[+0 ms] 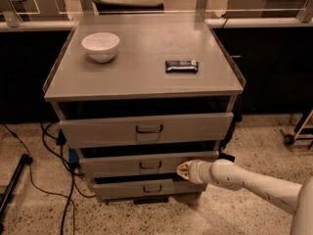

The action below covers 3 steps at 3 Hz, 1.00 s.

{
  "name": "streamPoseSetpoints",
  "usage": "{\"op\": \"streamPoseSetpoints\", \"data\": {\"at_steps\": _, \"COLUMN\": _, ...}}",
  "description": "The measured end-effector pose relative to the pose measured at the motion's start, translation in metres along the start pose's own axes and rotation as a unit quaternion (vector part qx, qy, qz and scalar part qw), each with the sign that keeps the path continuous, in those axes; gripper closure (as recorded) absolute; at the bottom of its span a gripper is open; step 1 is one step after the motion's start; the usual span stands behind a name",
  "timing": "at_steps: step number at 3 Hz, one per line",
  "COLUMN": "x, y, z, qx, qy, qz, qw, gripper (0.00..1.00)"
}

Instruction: Close middle drawer

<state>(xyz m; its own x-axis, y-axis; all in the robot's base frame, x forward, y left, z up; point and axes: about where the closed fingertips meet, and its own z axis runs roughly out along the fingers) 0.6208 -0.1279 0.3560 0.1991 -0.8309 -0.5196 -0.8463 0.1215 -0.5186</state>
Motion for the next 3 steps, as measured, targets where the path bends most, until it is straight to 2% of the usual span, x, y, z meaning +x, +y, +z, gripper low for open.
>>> {"op": "streamPoseSetpoints", "data": {"at_steps": 1, "x": 0.0, "y": 0.001, "z": -0.001, "qx": 0.0, "qy": 0.0, "qz": 0.0, "qw": 1.0, "gripper": 1.0}}
{"op": "streamPoseSetpoints", "data": {"at_steps": 2, "x": -0.008, "y": 0.01, "z": -0.009, "qx": -0.012, "qy": -0.015, "qz": 0.009, "qw": 0.9998, "gripper": 1.0}}
{"op": "streamPoseSetpoints", "data": {"at_steps": 3, "x": -0.011, "y": 0.035, "z": -0.04, "qx": -0.042, "qy": -0.041, "qz": 0.044, "qw": 0.9973, "gripper": 1.0}}
